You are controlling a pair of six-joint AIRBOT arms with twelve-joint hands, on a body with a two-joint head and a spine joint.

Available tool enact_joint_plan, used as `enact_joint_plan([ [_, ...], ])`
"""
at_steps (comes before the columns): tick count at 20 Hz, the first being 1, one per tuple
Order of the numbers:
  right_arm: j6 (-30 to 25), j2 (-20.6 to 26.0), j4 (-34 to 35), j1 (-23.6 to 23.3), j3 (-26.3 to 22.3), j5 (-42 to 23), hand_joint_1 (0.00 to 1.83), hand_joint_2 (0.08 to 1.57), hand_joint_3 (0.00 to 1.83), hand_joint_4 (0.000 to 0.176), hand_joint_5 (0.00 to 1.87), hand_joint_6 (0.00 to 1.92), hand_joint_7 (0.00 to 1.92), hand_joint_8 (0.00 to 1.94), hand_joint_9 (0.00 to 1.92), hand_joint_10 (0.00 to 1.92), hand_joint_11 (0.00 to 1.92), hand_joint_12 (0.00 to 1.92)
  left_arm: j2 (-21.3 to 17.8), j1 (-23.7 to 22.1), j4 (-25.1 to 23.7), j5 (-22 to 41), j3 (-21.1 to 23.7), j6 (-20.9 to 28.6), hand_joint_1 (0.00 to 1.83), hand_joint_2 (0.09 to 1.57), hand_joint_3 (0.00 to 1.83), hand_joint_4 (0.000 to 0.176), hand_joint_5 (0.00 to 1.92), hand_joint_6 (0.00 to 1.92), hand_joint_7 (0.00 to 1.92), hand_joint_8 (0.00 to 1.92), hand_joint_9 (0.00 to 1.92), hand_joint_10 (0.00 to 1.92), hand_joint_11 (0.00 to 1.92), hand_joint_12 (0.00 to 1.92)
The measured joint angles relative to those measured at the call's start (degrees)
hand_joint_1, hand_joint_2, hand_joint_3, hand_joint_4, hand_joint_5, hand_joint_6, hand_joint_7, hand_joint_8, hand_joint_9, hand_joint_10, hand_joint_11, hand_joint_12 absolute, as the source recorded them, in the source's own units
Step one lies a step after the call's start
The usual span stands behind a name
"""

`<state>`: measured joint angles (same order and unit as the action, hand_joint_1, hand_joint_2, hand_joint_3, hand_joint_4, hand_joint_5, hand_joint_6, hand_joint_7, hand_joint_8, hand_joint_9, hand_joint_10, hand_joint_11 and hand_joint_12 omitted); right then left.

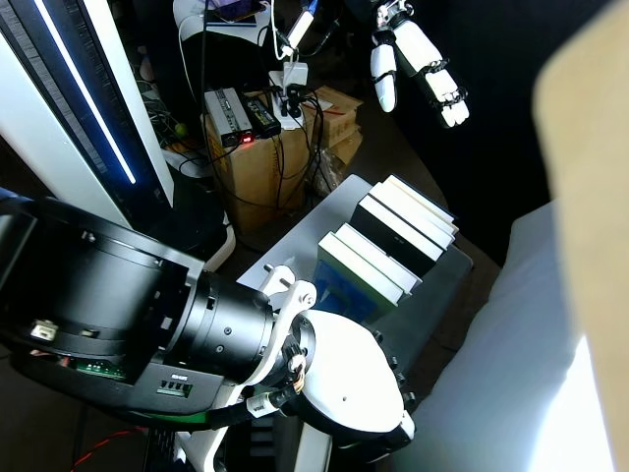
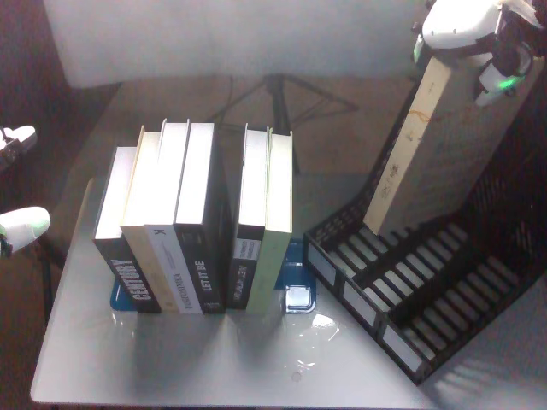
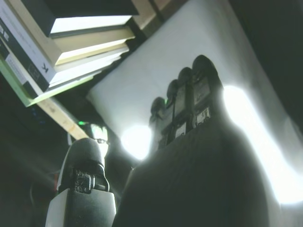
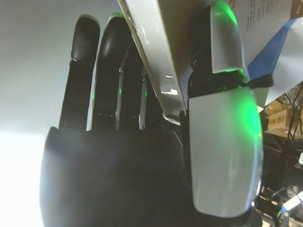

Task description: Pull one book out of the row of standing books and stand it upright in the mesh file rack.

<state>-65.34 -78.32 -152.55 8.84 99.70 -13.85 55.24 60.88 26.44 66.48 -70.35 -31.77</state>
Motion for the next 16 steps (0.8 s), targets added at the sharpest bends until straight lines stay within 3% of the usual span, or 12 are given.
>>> enact_joint_plan([
  [1, -0.4, 0.0, 0.0, 0.3, 0.1, 0.2, 1.32, 1.22, 0.0, 0.0, 0.53, 0.9, 0.78, 1.33, 0.54, 1.13, 0.14, 1.6, 0.0, 0.0, 0.0, 0.0, 0.0, 0.0, 0.17, 1.32, 0.0, 0.085, 0.02, 0.0, 0.0, 0.0, 0.0, 0.0, 0.01, 0.0],
  [2, -0.5, 0.0, 0.0, 0.3, 0.2, 0.1, 1.26, 1.19, 0.0, 0.0, 0.54, 0.62, 0.64, 0.76, 0.51, 0.86, 0.08, 1.54, 0.1, 0.0, 0.0, 0.0, 0.0, 0.0, 0.17, 1.33, 0.0, 0.084, 0.02, 0.0, 0.0, 0.0, 0.0, 0.0, 0.01, 0.0],
  [3, -0.7, 0.0, 0.0, 0.6, 0.4, 0.2, 1.25, 1.18, 0.0, 0.0, 0.62, 0.41, 0.73, 0.26, 0.55, 0.64, 0.06, 1.51, 0.2, 0.0, -0.1, 0.0, -0.3, 0.0, 0.18, 1.33, 0.0, 0.08, 0.02, 0.0, 0.0, 0.0, 0.0, 0.0, 0.0, 0.0],
  [4, -0.9, 0.0, 0.0, 0.7, 0.4, 0.2, 1.25, 1.18, 0.0, 0.0, 0.62, 0.41, 0.73, 0.26, 0.55, 0.64, 0.06, 1.51, 0.2, 0.0, 0.0, 0.0, -0.3, 0.0, 0.18, 1.33, 0.0, 0.08, 0.02, 0.0, 0.0, 0.0, 0.0, 0.0, 0.0, 0.0],
  [5, -0.9, 0.1, 0.0, 0.7, 0.4, 0.0, 1.23, 1.19, 0.0, 0.0, 0.65, 0.3, 0.78, 0.09, 0.57, 0.56, 0.07, 1.49, 0.2, 0.0, 0.0, 0.0, -0.3, 0.0, 0.16, 1.32, 0.0, 0.07, 0.02, 0.0, 0.0, 0.0, 0.0, 0.0, 0.0, 0.0],
  [6, -1.0, 0.1, 0.0, 0.7, 0.4, 0.1, 1.23, 1.19, 0.0, 0.0, 0.65, 0.3, 0.78, 0.09, 0.57, 0.56, 0.07, 1.49, 0.3, 0.0, 0.0, 0.0, -0.3, 0.0, 0.16, 1.32, 0.0, 0.07, 0.02, 0.0, 0.0, 0.0, 0.0, 0.0, 0.0, 0.0],
  [7, -1.0, 0.1, -0.1, 0.7, 0.4, 0.2, 1.2, 1.2, 0.0, 0.0, 0.66, 0.24, 0.77, 0.03, 0.55, 0.5, 0.05, 1.48, 0.3, 0.0, 0.0, 0.0, -0.3, 0.1, 0.17, 1.34, 0.0, 0.084, 0.01, 0.0, 0.0, 0.0, 0.0, 0.0, 0.0, 0.0],
  [11, -1.1, 0.3, -0.1, 0.8, 0.4, 0.3, 1.1, 1.19, 0.0, 0.0, 0.62, 0.12, 0.69, 0.0, 0.52, 0.37, 0.0, 1.47, 0.3, 0.0, 0.0, 0.0, -0.3, 0.0, 0.19, 1.33, 0.0, 0.079, 0.02, 0.0, 0.0, 0.0, 0.0, 0.0, 0.01, 0.0],
  [12, -1.1, 0.3, -0.1, 0.8, 0.4, 0.3, 1.0, 1.16, 0.0, 0.0, 0.55, 0.04, 0.59, 0.0, 0.49, 0.21, 0.0, 1.36, 0.3, 0.0, 0.0, 0.0, -0.3, 0.1, 0.18, 1.33, 0.0, 0.084, 0.02, 0.0, 0.0, 0.0, 0.0, 0.0, 0.0, 0.0],
  [14, -1.2, 0.3, -0.1, 0.8, 0.4, 0.3, 1.01, 1.13, 0.0, 0.0, 0.44, 0.0, 0.45, 0.0, 0.4, 0.11, 0.0, 1.16, 0.3, 0.0, 0.0, 0.0, -0.3, 0.1, 0.16, 1.33, 0.0, 0.081, 0.01, 0.0, 0.0, 0.0, 0.0, 0.0, 0.0, 0.0],
  [15, -1.2, 0.4, -0.1, 0.8, 0.4, 0.3, 1.01, 1.13, 0.0, 0.0, 0.44, 0.0, 0.45, 0.0, 0.4, 0.11, 0.0, 1.16, 0.3, 0.0, 0.0, 0.0, -0.3, 0.1, 0.16, 1.33, 0.0, 0.081, 0.01, 0.0, 0.0, 0.0, 0.0, 0.0, 0.0, 0.0],
  [16, -1.4, 0.4, -0.1, 0.8, 0.4, 0.4, 0.94, 1.13, 0.0, 0.009, 0.27, 0.0, 0.31, 0.0, 0.33, 0.05, 0.0, 1.04, 0.3, 0.0, 0.0, 0.0, -0.3, 0.1, 0.17, 1.32, 0.0, 0.094, 0.02, 0.0, 0.0, 0.0, 0.0, 0.0, 0.0, 0.0],
])
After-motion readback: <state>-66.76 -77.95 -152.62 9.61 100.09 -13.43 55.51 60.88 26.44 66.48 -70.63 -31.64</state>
